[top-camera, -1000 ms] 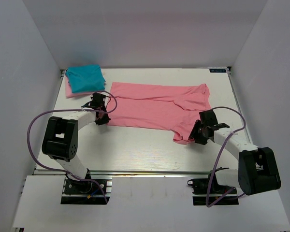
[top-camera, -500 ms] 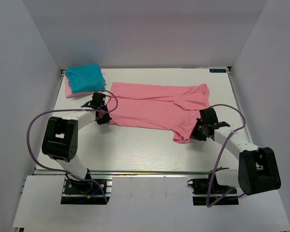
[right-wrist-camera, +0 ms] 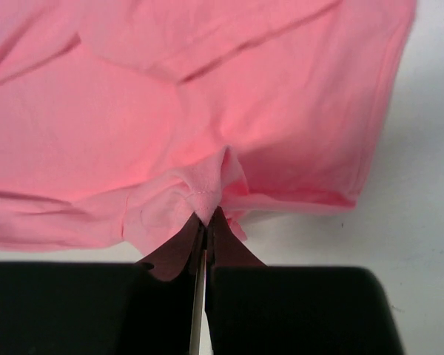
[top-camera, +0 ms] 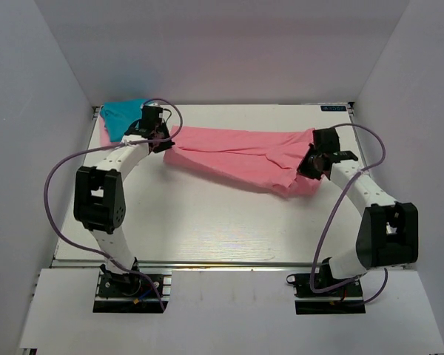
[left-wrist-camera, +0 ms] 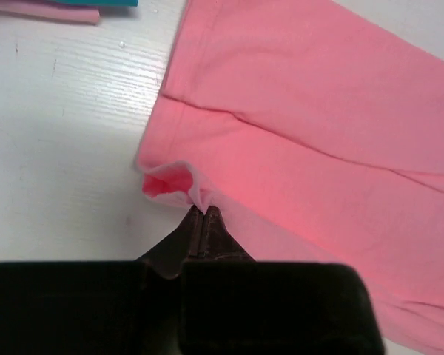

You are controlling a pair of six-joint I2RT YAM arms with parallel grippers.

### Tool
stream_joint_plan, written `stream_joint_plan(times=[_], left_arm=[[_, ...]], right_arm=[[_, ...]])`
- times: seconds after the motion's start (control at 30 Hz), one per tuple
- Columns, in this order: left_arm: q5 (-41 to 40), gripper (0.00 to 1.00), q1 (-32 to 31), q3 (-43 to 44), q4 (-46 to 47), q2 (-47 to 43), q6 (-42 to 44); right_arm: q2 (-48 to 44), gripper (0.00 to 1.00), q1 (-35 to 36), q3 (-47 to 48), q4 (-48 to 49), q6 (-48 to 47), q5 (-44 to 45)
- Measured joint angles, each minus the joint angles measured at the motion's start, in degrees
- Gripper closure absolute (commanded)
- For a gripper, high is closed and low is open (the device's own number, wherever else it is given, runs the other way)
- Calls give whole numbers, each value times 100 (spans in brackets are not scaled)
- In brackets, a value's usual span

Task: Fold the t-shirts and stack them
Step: Fold the other side of the tshirt into a rectangle

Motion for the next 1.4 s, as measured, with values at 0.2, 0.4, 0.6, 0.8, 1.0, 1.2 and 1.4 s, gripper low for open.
stream_joint_plan(times=[0.2,0.4,0.6,0.8,1.0,1.2,1.4], left_arm=[[-199,100,44,966,-315,852,0],[-302,100,136,1609,-492,1445,-4],[-286,100,205,2151,-511,1781,4],[-55,100,221,2673,-389,2225,96],[-7,100,223,3156,-302,2809,151],[22,94,229,3576,-267,3320,157],[74,71,243,3582,-155,3403,184]], right_arm=[[732,100,-304,929,-179,-94,164],[1502,100,-634,1921,-249,-227,109],[2129,100,-809,2505,-284,-400,-166],[2605,100,-975,2970,-297,-610,-457],[3392,100,-1130,3665,-175,-1272,-780],[4277,100,-1158,4221,308,-3150,-1764],[4610,81,-1134,4426,485,-4387,-2535]])
